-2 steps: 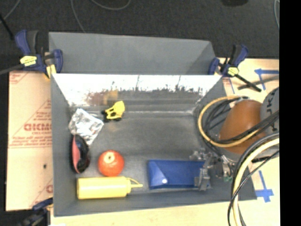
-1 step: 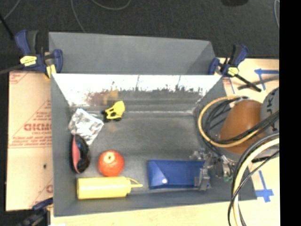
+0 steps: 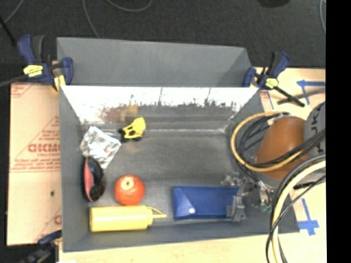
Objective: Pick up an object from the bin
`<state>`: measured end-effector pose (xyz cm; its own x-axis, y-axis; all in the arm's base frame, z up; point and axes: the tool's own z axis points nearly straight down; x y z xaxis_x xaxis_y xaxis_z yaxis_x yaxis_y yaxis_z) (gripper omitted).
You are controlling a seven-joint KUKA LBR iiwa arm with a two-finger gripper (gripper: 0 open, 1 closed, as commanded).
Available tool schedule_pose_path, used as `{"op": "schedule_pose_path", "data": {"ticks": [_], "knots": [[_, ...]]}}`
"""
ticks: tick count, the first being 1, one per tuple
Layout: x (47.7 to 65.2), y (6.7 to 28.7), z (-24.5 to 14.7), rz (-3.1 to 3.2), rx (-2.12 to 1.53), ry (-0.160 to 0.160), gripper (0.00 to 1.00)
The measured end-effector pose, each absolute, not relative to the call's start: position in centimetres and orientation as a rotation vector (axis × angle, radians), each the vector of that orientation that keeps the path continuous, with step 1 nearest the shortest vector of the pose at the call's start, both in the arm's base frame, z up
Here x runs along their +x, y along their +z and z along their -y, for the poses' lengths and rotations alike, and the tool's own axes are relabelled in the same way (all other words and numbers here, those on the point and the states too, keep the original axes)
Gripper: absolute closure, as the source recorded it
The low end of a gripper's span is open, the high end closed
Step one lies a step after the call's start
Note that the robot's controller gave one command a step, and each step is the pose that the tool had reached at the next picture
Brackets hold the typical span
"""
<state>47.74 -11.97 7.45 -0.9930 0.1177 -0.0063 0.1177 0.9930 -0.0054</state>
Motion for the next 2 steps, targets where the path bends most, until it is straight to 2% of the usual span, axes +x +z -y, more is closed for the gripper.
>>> {"op": "schedule_pose_path", "data": {"ticks": [2], "knots": [[47.74,7.45,11.97,-3.130,0.182,-0.009,1.00]]}}
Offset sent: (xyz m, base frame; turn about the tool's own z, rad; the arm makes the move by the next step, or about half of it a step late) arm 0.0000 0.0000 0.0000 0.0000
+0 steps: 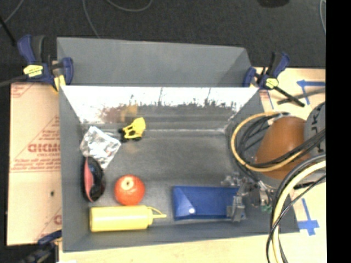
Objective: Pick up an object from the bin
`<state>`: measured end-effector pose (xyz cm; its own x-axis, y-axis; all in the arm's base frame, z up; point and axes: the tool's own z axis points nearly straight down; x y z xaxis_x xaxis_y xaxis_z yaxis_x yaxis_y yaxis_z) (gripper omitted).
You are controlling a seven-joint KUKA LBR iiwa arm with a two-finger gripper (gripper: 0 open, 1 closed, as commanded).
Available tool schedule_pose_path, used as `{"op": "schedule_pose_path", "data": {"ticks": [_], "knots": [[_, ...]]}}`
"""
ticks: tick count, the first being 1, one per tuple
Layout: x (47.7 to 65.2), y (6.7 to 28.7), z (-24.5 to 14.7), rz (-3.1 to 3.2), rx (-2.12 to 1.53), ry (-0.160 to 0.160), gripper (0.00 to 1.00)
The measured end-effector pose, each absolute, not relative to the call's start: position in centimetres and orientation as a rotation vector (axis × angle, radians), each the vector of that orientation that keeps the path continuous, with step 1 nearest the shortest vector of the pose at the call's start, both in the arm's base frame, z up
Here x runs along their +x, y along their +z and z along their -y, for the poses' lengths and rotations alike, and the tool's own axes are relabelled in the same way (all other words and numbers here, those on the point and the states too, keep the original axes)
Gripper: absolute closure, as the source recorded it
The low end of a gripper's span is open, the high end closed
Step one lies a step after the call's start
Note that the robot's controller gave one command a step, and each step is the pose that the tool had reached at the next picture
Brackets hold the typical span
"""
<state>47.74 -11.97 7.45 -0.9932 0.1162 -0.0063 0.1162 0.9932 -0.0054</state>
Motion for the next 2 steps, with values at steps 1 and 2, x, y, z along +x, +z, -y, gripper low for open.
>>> {"op": "schedule_pose_path", "data": {"ticks": [1,2], "knots": [[47.77,7.16,11.86,-3.124,0.198,-0.007,0.00],[47.71,7.26,11.83,-3.125,0.193,-0.007,1.00]]}}
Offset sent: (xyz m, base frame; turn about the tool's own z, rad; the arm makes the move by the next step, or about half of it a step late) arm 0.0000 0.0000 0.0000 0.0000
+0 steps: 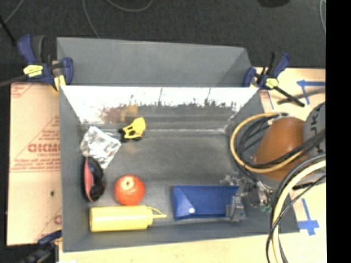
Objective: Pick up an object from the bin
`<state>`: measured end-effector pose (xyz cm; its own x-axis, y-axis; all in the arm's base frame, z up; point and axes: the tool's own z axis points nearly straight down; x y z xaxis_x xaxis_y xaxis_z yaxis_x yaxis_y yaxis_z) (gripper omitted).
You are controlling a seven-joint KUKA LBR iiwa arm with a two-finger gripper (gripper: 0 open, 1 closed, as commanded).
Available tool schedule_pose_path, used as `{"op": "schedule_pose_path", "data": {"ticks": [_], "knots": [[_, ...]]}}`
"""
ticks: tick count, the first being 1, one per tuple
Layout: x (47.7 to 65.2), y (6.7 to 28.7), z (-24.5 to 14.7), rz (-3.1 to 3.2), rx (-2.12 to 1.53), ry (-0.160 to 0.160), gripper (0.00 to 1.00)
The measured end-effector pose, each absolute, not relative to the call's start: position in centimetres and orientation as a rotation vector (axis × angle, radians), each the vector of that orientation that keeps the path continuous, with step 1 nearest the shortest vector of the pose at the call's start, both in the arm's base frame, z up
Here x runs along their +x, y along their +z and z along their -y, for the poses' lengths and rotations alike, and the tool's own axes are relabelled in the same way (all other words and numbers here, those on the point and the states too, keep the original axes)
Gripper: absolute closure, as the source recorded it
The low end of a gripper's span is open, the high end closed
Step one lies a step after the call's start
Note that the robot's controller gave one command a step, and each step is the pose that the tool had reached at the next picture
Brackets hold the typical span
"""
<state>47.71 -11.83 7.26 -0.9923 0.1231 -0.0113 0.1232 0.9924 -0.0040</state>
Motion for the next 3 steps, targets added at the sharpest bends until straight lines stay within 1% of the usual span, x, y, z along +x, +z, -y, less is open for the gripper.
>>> {"op": "schedule_pose_path", "data": {"ticks": [3], "knots": [[47.73,7.29,11.84,-3.124,0.186,-0.008,1.00]]}}
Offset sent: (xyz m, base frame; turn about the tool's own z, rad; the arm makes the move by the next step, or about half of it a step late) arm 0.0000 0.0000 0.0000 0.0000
